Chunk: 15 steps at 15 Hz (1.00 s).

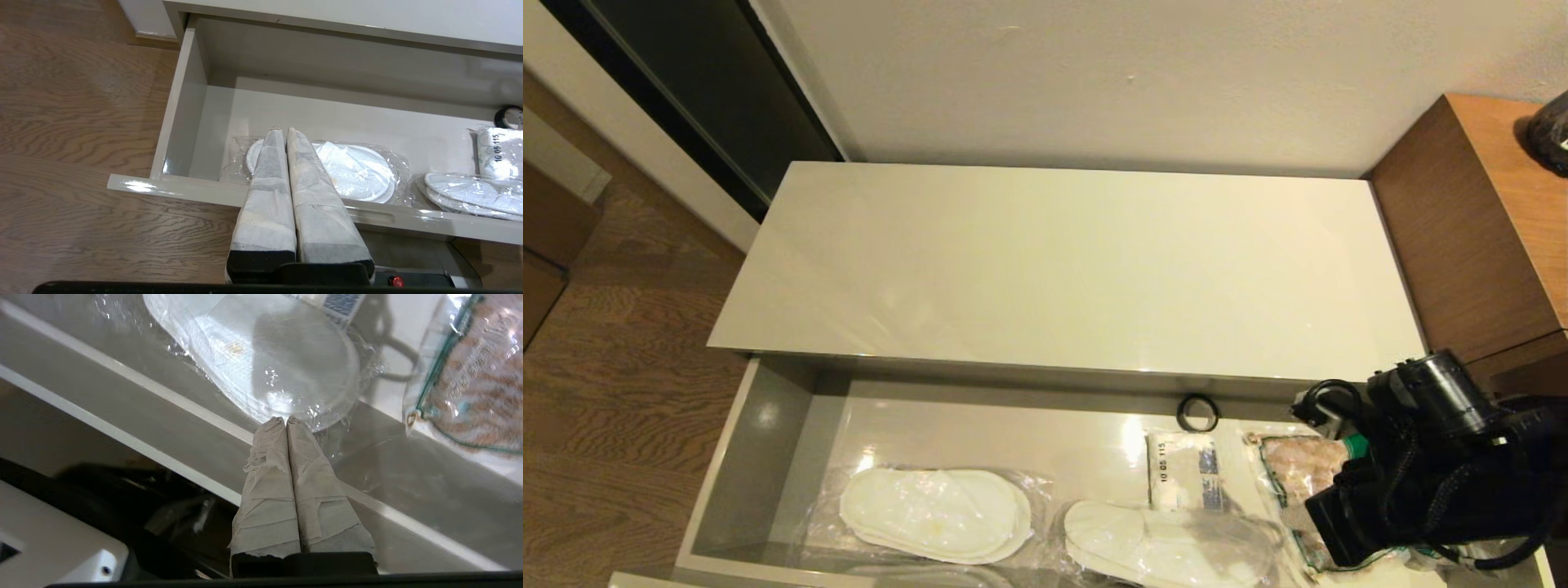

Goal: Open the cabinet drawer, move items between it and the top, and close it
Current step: Take out the tissue from the drawer

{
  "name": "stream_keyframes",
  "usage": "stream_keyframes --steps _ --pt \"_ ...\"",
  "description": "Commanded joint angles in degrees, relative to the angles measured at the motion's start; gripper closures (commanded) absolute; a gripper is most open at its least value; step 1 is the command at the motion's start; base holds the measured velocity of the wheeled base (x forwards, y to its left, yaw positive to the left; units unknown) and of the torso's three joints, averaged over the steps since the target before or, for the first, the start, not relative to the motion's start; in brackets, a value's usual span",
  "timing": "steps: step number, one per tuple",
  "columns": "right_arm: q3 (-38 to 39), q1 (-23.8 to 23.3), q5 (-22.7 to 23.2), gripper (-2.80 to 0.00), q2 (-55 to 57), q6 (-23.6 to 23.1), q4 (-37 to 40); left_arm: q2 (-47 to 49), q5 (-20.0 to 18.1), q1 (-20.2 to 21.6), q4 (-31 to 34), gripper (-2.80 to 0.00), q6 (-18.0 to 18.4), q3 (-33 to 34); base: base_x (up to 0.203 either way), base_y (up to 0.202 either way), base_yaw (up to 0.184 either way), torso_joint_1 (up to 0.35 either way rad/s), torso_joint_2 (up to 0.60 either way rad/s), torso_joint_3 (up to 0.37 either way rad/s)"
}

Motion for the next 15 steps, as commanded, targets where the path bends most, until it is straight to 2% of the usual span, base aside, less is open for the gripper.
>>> stream_keyframes --steps 1,3,5,10,12,15 --pt "-0.5 0.7 0.1 0.00 3.9 -1.9 -0.2 0.0 0.0 0.0 0.0 0.00 0.0 0.0 0.000 0.000 0.000 0.000 0.00 0.000" --pt "-0.6 1.4 -0.8 0.00 5.4 -2.7 -0.8 0.0 0.0 0.0 0.0 0.00 0.0 0.0 0.000 0.000 0.000 0.000 0.00 0.000" --pt "0.3 2.1 -4.3 0.00 7.2 -2.1 -4.0 0.1 0.0 0.0 0.0 0.00 0.0 0.0 0.000 0.000 0.000 0.000 0.00 0.000" --pt "0.8 4.1 -6.4 0.00 9.1 -0.1 -10.0 0.0 0.0 0.0 0.0 0.00 0.0 0.0 0.000 0.000 0.000 0.000 0.00 0.000" --pt "0.8 6.1 -9.6 0.00 11.2 3.9 -15.3 0.0 0.0 0.0 0.0 0.00 0.0 0.0 0.000 0.000 0.000 0.000 0.00 0.000" --pt "1.3 8.3 -11.0 0.00 13.0 8.6 -21.3 0.0 0.0 0.0 0.0 0.00 0.0 0.0 0.000 0.000 0.000 0.000 0.00 0.000"
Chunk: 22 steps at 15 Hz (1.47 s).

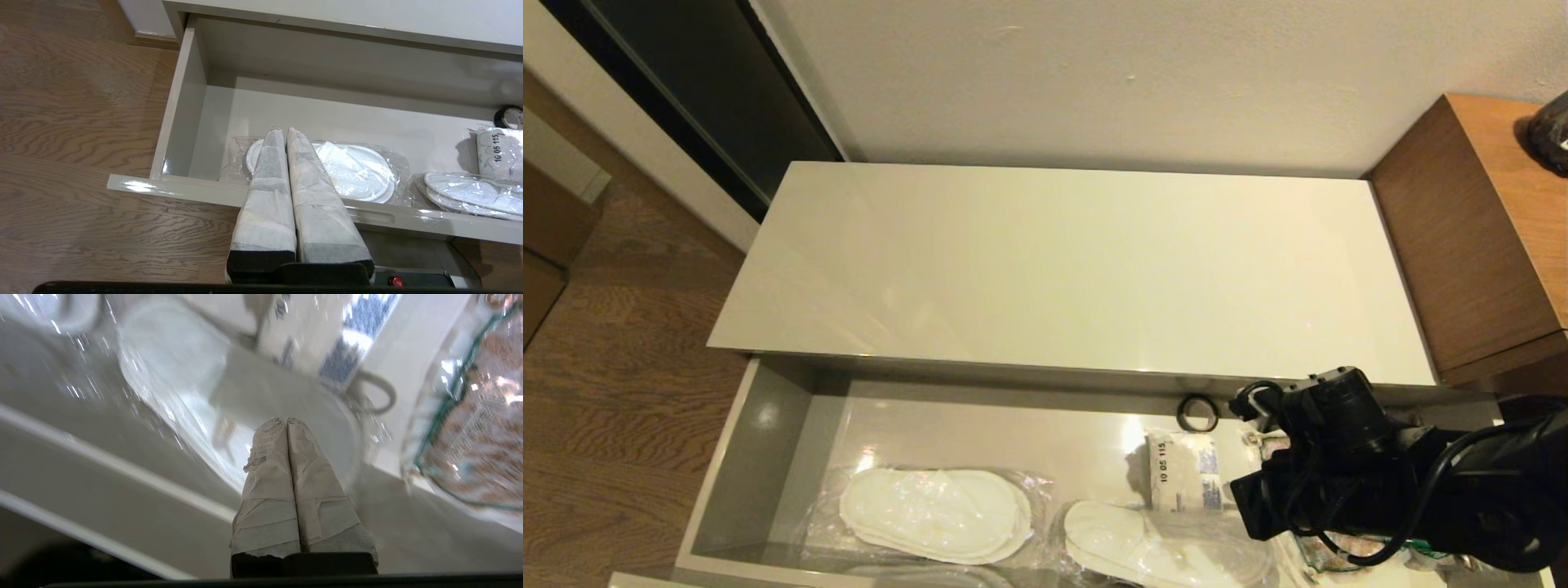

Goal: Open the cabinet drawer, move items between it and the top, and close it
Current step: Take out the tissue from the drawer

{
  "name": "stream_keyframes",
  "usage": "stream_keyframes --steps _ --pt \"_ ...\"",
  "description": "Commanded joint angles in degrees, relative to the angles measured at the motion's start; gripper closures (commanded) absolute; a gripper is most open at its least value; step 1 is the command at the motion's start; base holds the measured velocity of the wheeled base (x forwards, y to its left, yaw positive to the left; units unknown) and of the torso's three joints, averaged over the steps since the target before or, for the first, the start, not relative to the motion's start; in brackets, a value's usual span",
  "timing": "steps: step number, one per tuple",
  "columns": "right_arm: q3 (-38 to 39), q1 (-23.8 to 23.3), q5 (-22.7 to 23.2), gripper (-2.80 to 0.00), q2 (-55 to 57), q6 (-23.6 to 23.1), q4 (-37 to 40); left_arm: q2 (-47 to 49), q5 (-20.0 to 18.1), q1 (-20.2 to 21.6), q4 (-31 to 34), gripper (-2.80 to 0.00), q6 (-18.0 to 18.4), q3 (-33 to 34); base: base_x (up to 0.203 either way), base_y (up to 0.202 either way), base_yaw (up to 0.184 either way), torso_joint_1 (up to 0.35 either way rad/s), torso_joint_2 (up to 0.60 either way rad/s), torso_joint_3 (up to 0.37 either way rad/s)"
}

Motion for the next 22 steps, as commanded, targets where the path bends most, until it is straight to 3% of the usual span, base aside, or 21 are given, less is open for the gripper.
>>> stream_keyframes --steps 1,8,9,22 --pt "-0.6 0.7 -0.1 0.00 1.5 1.7 -1.9 0.0 0.0 0.0 0.0 0.00 0.0 0.0 0.000 0.000 0.000 0.000 0.00 0.000" --pt "1.0 0.6 -4.4 0.00 3.1 6.9 -8.6 0.0 0.0 0.0 0.0 0.00 0.0 0.0 0.000 0.000 0.000 0.000 0.00 0.000" --pt "0.9 0.6 -6.4 -2.80 4.0 7.3 -9.2 0.1 0.0 0.0 0.0 0.00 0.0 0.0 0.000 0.000 0.000 0.000 0.00 0.000" --pt "2.8 1.0 -8.7 -2.80 6.4 9.8 -16.0 0.0 0.0 0.0 0.0 0.00 0.0 0.0 0.000 0.000 0.000 0.000 0.00 0.000"
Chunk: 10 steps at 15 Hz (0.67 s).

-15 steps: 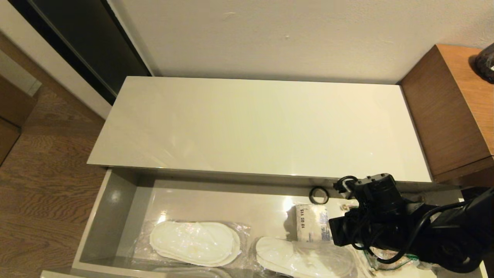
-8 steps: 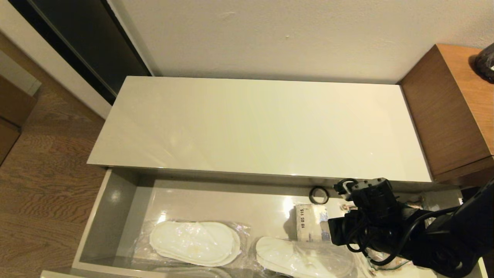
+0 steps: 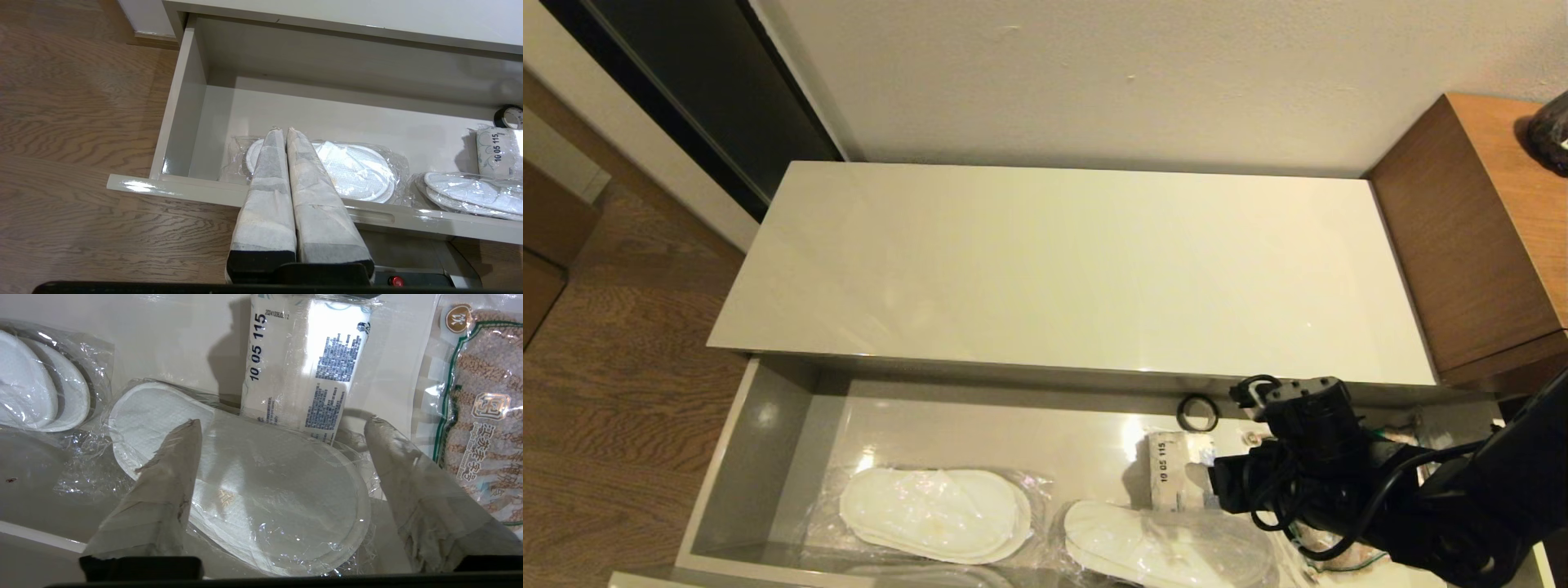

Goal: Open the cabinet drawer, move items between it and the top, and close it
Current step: Take out the tissue from the drawer

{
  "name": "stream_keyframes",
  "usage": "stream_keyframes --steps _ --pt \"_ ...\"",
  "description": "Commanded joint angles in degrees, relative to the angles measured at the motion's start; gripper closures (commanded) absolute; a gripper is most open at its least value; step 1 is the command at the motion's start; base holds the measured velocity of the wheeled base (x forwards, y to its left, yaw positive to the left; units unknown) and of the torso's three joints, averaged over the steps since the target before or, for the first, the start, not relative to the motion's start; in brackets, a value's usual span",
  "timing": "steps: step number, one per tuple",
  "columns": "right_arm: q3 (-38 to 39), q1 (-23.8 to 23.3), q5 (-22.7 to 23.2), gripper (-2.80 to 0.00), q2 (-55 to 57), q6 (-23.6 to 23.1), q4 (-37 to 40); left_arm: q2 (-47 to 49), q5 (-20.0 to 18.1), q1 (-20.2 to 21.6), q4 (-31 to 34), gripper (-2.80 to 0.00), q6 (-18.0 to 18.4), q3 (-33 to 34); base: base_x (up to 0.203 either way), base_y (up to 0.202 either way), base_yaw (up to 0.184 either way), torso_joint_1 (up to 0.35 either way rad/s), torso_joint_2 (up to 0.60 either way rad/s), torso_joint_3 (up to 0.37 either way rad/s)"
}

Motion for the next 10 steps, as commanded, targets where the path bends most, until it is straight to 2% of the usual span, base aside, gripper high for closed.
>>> stream_keyframes --steps 1,3,10 --pt "-0.1 0.0 -0.2 -2.80 0.5 0.9 -0.3 0.0 0.0 0.0 0.0 0.00 0.0 0.0 0.000 0.000 0.000 0.000 0.00 0.000" --pt "-0.1 0.0 -0.3 -2.80 1.6 3.1 -0.4 0.0 0.0 0.0 0.0 0.00 0.0 0.0 0.000 0.000 0.000 0.000 0.00 0.000" --pt "-0.7 0.0 -2.5 -2.80 5.6 3.1 -7.7 0.0 0.0 0.0 0.0 0.00 0.0 0.0 0.000 0.000 0.000 0.000 0.00 0.000"
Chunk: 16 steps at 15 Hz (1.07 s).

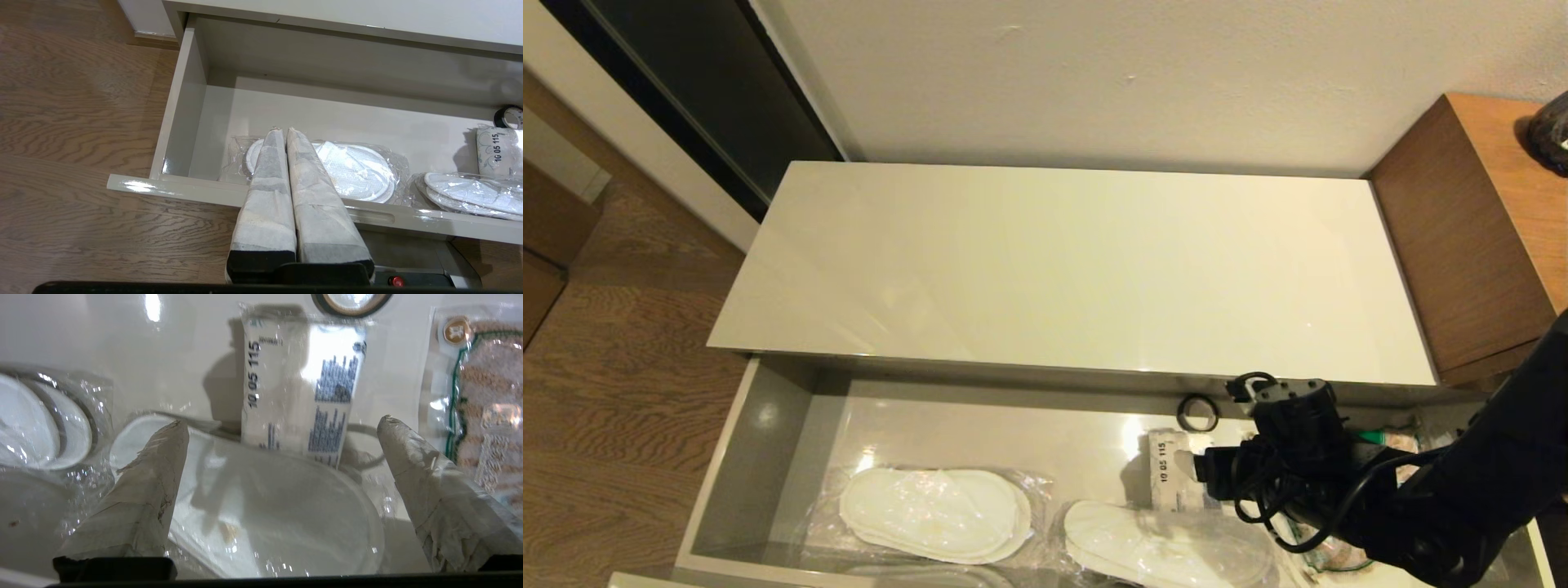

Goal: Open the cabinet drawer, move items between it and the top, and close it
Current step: Take out the tissue from the drawer

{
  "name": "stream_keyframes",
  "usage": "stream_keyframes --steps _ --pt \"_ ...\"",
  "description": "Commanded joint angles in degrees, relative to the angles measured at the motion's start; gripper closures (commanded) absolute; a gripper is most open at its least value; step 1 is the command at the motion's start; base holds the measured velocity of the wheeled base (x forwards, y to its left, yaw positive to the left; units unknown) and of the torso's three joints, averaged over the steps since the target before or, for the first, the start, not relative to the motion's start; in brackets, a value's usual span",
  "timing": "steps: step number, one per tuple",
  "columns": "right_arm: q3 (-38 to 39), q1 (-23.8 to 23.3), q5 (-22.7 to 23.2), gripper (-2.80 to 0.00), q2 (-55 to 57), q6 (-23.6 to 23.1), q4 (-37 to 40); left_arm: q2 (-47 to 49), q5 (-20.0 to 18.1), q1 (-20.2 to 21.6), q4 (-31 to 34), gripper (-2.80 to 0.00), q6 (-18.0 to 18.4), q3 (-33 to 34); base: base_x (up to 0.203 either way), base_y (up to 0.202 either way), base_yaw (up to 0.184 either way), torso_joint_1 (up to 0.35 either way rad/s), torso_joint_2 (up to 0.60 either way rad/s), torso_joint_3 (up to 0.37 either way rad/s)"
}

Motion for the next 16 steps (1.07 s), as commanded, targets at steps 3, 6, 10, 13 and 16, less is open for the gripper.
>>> stream_keyframes --steps 3,6,10,13,16 --pt "-0.4 0.0 0.1 -2.80 2.4 0.2 -1.2 0.1 0.0 0.0 0.0 0.00 0.0 0.0 0.000 0.000 0.000 0.000 0.00 0.000" --pt "-0.5 -0.4 0.2 -2.80 4.1 0.3 -1.2 0.0 0.0 0.0 0.0 0.00 0.0 0.0 0.000 0.000 0.000 0.000 0.00 0.000" --pt "-0.6 -1.1 0.0 -2.80 7.0 0.9 -4.9 0.1 0.0 0.0 0.0 0.00 0.0 0.0 0.000 0.000 0.000 0.000 0.00 0.000" --pt "-0.4 -1.5 -0.1 -2.80 9.0 0.7 -6.7 0.0 0.0 0.0 0.0 0.00 0.0 0.0 0.000 0.000 0.000 0.000 0.00 0.000" --pt "-0.6 -1.9 -0.2 -2.80 9.9 0.7 -6.9 0.0 0.0 0.0 0.0 0.00 0.0 0.0 0.000 0.000 0.000 0.000 0.00 0.000"
